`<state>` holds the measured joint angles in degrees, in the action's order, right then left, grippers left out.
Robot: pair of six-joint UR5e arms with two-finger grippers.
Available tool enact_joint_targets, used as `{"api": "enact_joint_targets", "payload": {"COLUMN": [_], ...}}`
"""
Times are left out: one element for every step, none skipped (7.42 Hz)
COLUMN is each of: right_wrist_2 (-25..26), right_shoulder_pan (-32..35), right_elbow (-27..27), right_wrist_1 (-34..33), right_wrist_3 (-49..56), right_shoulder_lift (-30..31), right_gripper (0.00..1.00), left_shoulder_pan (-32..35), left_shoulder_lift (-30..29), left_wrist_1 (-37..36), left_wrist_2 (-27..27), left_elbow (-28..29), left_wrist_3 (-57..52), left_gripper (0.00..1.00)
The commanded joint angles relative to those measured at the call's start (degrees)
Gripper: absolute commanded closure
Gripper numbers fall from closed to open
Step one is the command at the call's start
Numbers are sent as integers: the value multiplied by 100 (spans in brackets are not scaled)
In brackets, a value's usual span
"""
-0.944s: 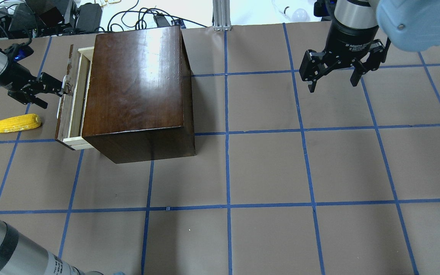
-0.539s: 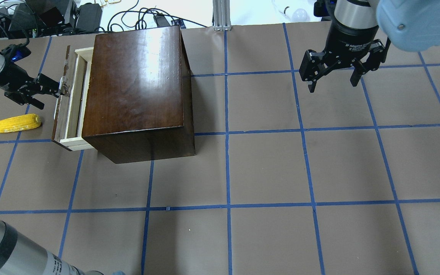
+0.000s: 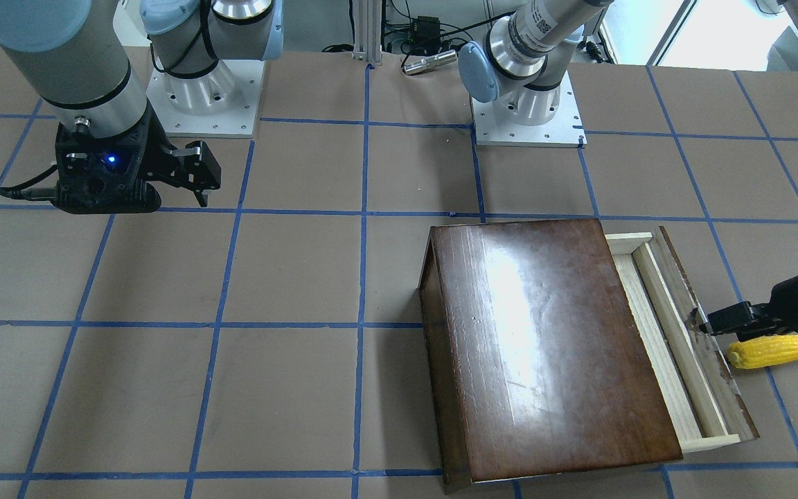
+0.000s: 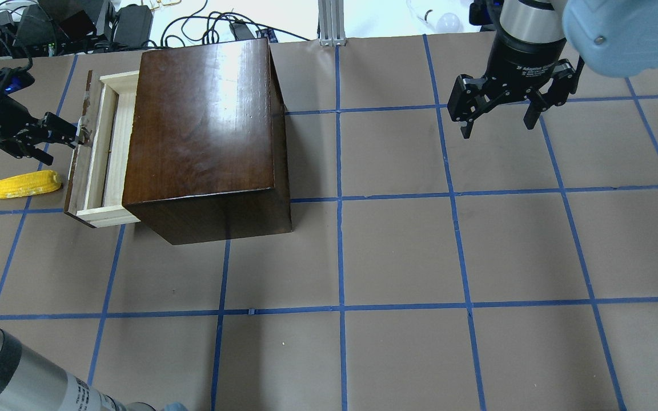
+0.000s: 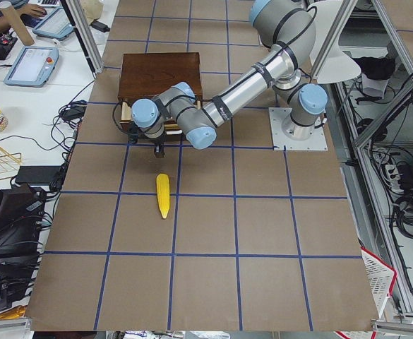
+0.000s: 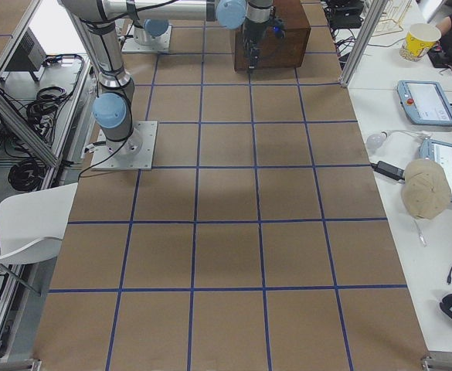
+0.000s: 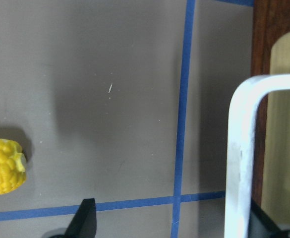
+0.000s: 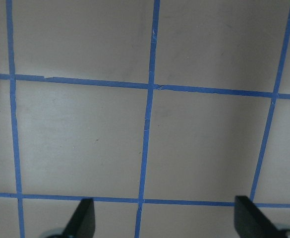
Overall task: Open drawer and put corn inside
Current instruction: 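Release the handle and move the left gripper over the yellow corn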
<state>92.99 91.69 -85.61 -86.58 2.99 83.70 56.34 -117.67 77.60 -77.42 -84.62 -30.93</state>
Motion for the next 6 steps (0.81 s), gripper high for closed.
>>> {"api": "enact_joint_targets", "payload": {"right_wrist_2": [0, 0, 0, 9, 0, 0], "right_shoulder_pan": [-2, -2, -2, -2, -2, -2], "right_elbow": [0, 0, 0, 0, 0, 0], "right_wrist_1": [0, -8, 0, 0, 0, -8], "right_wrist_3": [0, 0, 0, 0, 0, 0], "right_shoulder_lift": [6, 6, 6, -2, -3, -3], "right_gripper": [0, 0, 0, 0, 0, 0], "left_shoulder_pan": [-62, -106, -115, -115, -115, -115], "left_shoulder_lift": [7, 7, 7, 7, 7, 7], "left_wrist_1": [1, 10, 10, 10, 27, 62], "left_wrist_2": [-1, -1, -1, -1, -1, -1], "left_elbow": [7, 7, 7, 24, 77, 103], "left_wrist_3": [-44, -53, -53, -53, -53, -53], "left_gripper": [0, 0, 0, 0, 0, 0]}}
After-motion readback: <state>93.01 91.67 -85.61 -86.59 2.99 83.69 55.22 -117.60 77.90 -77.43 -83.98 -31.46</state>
